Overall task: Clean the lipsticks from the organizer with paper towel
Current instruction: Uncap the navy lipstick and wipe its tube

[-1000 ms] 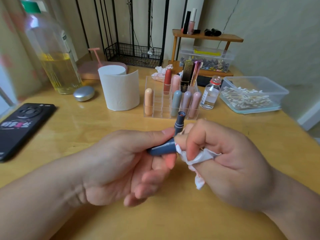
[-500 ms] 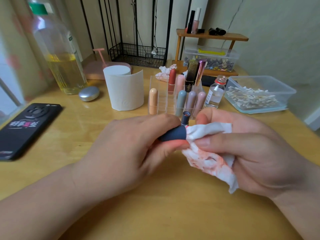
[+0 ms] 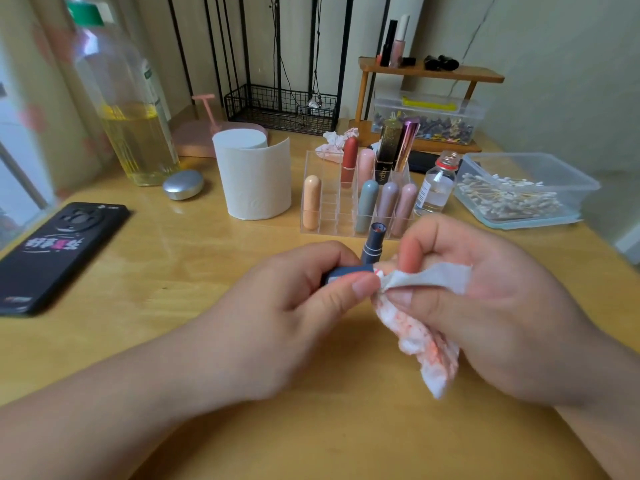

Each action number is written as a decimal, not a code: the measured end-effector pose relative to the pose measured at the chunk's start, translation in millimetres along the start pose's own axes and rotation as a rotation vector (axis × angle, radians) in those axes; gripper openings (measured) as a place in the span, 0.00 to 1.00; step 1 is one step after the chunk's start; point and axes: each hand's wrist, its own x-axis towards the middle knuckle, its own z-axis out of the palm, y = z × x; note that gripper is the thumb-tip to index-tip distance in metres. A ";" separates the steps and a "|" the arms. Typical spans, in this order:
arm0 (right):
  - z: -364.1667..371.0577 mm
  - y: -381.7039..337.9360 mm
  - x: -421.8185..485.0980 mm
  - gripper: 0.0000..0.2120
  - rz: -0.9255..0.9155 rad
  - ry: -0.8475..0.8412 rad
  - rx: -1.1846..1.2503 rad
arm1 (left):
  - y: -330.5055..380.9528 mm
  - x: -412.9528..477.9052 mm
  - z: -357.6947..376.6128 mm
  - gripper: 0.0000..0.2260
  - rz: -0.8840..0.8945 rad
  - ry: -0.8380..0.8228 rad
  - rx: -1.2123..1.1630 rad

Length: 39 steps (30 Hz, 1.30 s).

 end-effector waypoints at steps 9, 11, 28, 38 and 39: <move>-1.1 -0.6 16.9 0.21 0.171 0.317 0.752 | -16.8 7.6 -11.7 0.09 0.185 0.182 0.295; -2.2 -2.3 18.1 0.21 0.180 0.306 0.896 | -15.7 9.6 -9.1 0.09 0.124 0.155 -0.017; 9.1 5.1 9.8 0.08 0.049 0.319 0.309 | -10.3 10.9 -2.0 0.13 -0.054 0.063 -0.659; -11.1 4.6 12.6 0.16 0.043 0.234 -0.252 | 7.4 14.5 -21.8 0.05 -0.151 0.092 -0.598; -11.1 3.9 12.4 0.16 0.070 0.200 -0.278 | 7.8 14.4 -26.2 0.06 -0.185 0.080 -0.482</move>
